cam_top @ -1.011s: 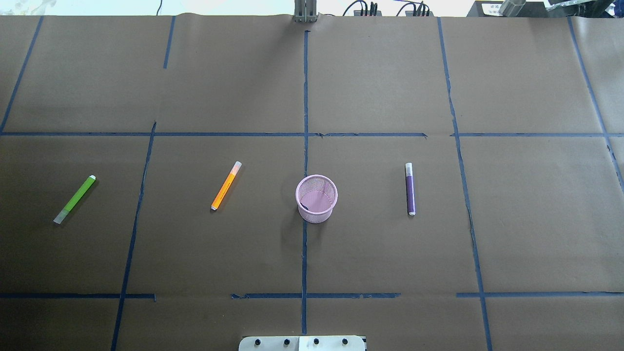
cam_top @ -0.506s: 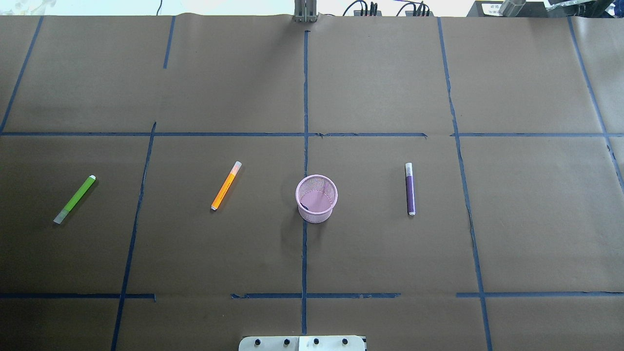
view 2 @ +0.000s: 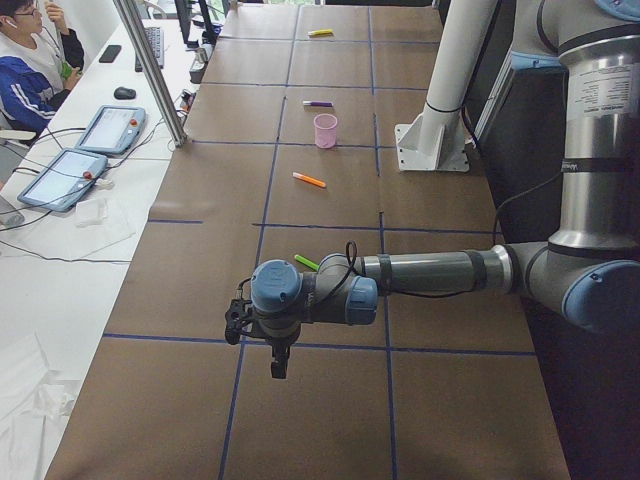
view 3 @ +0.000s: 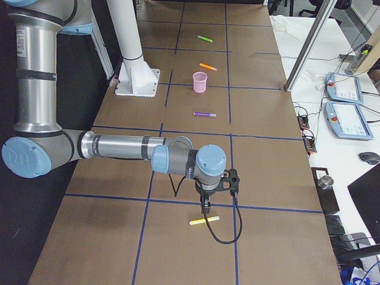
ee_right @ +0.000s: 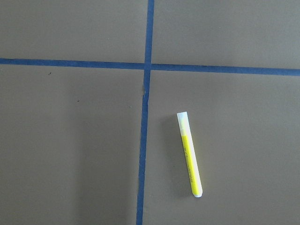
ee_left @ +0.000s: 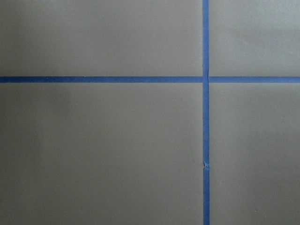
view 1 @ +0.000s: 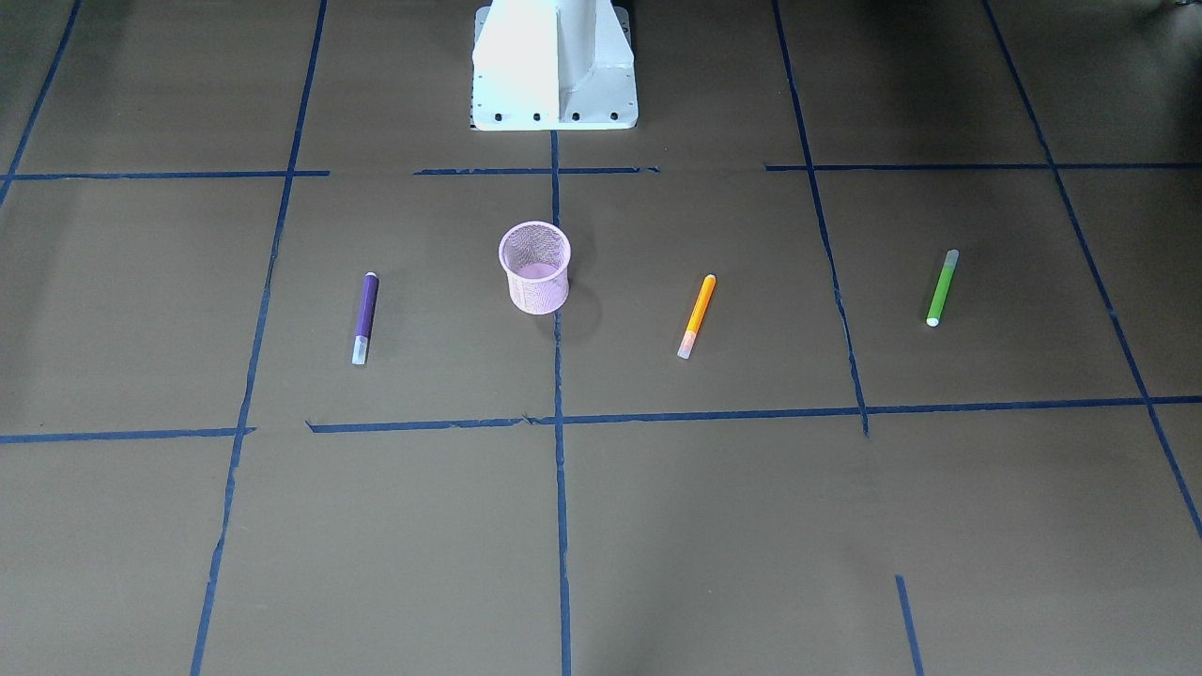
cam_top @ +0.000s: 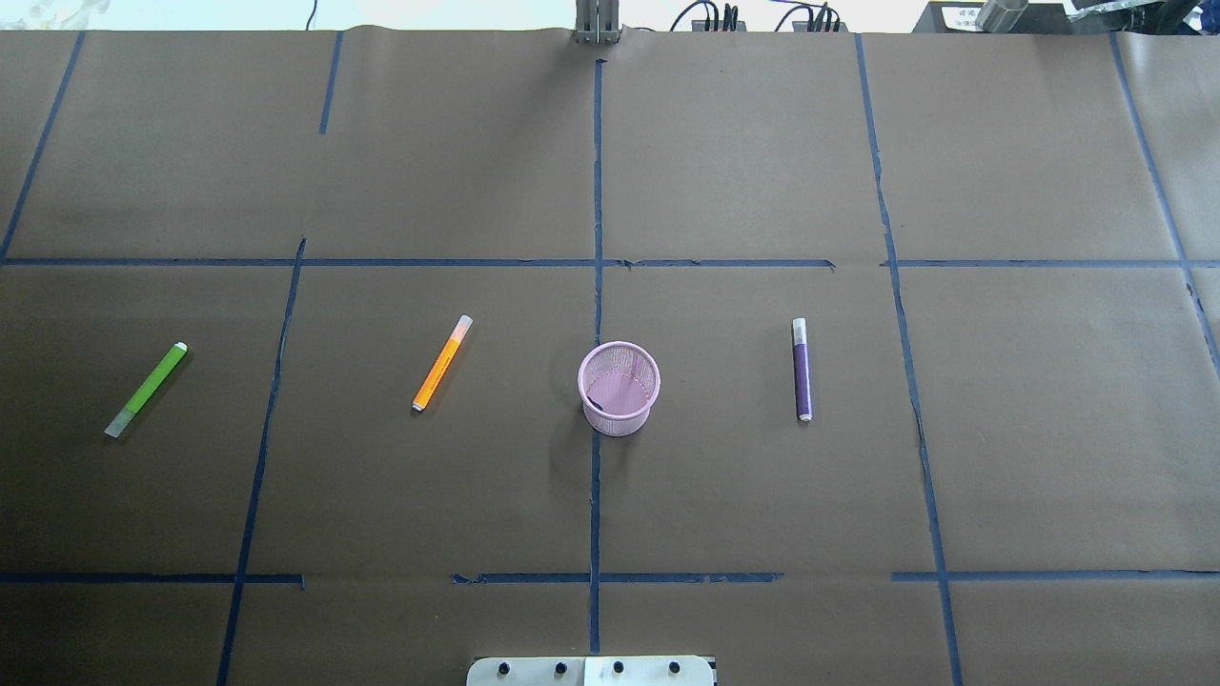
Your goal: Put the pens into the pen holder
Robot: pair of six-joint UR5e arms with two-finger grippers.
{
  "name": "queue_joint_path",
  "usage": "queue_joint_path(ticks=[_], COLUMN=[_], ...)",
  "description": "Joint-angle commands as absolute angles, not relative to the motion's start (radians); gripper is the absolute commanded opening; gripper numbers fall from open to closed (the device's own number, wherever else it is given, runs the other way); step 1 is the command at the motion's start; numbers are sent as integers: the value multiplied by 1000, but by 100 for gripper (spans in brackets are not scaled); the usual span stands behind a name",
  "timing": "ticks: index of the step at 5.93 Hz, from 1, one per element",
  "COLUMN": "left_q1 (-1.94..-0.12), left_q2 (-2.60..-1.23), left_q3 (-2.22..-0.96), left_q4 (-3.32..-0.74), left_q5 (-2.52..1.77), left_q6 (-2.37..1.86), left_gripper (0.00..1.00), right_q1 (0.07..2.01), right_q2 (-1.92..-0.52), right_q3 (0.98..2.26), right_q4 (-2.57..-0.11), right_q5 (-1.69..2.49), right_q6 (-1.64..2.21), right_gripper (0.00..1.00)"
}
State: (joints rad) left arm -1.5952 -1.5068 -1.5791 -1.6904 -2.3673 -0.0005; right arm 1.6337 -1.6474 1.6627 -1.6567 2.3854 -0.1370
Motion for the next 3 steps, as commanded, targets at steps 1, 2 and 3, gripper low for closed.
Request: queue_joint_path(ticks=[1, 2, 3], left_q1=[-1495, -1415, -1294], left_q2=[-1534, -1546, -1609], left_q3=[-1665, -1733, -1756], left_q4=[-1690, -1704, -1694], left_q5=[-2368, -2370, -2362], left_q6=[-6, -3, -40], left_gripper=[100, 100, 100], right_q1=[1632, 1632, 1632], right_q2=[-1643, -1641, -1637], right_q3=[1663, 1664, 1667], right_q4=[-1657, -1655, -1655], right_q5=[2387, 2387, 2387], right_q6=[-137, -140, -141], right_gripper=[100, 100, 100])
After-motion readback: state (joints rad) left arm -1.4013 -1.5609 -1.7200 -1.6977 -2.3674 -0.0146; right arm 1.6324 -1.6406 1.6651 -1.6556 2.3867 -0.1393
